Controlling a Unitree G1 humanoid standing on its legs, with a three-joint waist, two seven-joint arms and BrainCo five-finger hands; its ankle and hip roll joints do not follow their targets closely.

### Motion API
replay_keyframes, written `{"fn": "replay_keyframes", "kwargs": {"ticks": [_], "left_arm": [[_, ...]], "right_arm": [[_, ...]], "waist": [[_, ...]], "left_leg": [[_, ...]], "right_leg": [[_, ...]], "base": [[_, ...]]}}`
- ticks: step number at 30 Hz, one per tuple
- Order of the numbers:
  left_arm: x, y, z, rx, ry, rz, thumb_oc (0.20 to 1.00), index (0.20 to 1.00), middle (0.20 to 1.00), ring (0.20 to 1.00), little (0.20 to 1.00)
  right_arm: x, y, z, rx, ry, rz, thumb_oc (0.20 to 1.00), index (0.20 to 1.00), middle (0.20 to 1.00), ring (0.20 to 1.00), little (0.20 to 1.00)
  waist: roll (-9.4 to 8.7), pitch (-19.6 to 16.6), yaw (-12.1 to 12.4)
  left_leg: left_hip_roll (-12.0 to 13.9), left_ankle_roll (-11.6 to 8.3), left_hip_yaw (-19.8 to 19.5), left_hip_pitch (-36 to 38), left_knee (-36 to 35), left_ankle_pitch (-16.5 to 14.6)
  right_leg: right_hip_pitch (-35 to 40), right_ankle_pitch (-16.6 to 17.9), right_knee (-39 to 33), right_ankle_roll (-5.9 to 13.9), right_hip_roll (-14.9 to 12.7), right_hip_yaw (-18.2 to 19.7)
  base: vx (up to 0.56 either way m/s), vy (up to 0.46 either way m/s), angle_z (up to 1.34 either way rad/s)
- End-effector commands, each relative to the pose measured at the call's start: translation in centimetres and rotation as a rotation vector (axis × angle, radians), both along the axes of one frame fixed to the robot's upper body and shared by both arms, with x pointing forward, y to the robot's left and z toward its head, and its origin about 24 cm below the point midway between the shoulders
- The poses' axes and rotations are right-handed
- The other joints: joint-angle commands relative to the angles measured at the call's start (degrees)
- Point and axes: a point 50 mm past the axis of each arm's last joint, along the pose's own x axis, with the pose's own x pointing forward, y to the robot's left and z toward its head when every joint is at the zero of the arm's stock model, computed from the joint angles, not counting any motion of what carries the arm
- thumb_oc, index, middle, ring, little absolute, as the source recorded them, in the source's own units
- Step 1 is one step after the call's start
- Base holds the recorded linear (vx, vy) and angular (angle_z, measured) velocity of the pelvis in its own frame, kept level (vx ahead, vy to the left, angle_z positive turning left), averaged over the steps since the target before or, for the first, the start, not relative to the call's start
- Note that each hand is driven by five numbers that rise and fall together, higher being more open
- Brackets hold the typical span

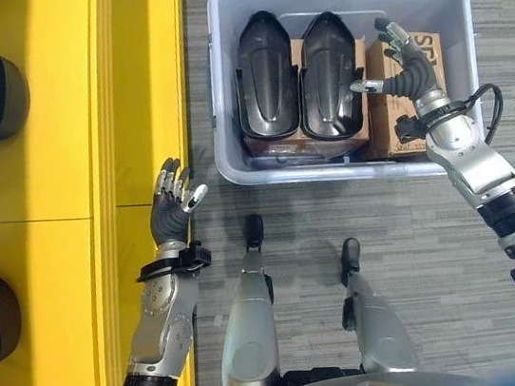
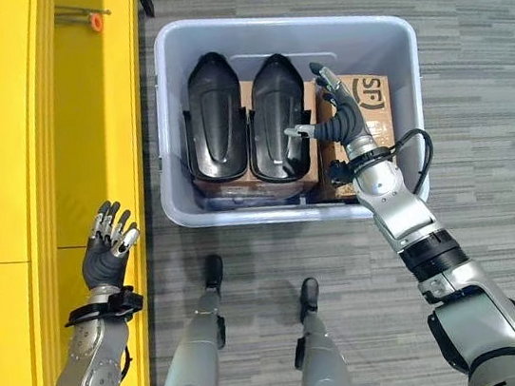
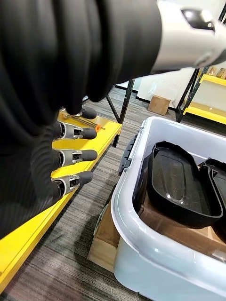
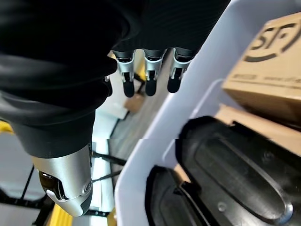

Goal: Move parts from the plastic box to the shelf.

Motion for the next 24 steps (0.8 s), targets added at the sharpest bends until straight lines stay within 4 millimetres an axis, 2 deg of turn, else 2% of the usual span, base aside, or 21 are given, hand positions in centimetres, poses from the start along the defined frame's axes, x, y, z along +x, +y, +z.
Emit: {"fn": "replay_keyframes", "kwargs": {"ticks": [1,2,6,11,24], "left_arm": [[-1.1,0.5,2.4,-0.003,-0.134,0.023,1.0,1.0,1.0,1.0,1.0],[-0.9,0.1,3.4,-0.003,-0.181,0.002,1.0,1.0,1.0,1.0,1.0],[-0.8,-0.4,4.8,-0.025,-0.246,-0.024,1.0,1.0,1.0,1.0,1.0],[-1.1,-1.0,7.2,-0.047,-0.362,-0.055,1.0,1.0,1.0,1.0,1.0],[-0.9,-1.7,8.4,-0.076,-0.424,-0.078,1.0,1.0,1.0,1.0,1.0]], "right_arm": [[-0.1,-0.3,1.6,0.035,-0.065,0.001,1.0,1.0,1.0,1.0,1.0],[0.5,-0.4,2.6,0.049,-0.081,-0.021,1.0,1.0,1.0,1.0,1.0],[0.9,-0.7,3.5,0.084,-0.107,-0.056,1.0,1.0,1.0,1.0,1.0],[1.4,-2.5,5.4,0.084,-0.153,-0.147,1.0,1.0,1.0,1.0,1.0],[2.6,-3.8,6.3,0.203,-0.145,-0.226,1.0,1.0,1.0,1.0,1.0]], "waist": [[0.24,-4.2,-0.5],[0.93,-3.6,-0.2],[1.9,-2.7,0.0],[3.28,-0.9,0.0],[5.25,0.7,-0.2]], "left_leg": [[4.0,-2.85,-0.8,-0.5,0.2,-1.7],[3.9,-2.89,-1.1,-1.1,0.3,-1.6],[3.8,-2.88,-1.5,-2.0,0.7,-1.7],[3.6,-2.77,-1.6,-3.6,1.5,-2.0],[2.3,-2.29,-2.0,-6.9,4.1,-3.2]], "right_leg": [[-1.0,-0.6,2.7,1.47,-3.9,-1.5],[-1.3,-0.8,3.0,1.28,-4.0,-1.8],[-2.3,-1.4,4.0,1.1,-4.0,-1.7],[-4.2,-2.1,5.7,0.87,-4.0,-1.6],[-7.3,-3.2,8.3,0.79,-4.8,-1.3]], "base": [[0.0,0.0,0.0],[0.0,0.0,0.0],[0.02,-0.012,0.05],[0.03,-0.016,0.05],[0.0,-0.001,0.0]]}}
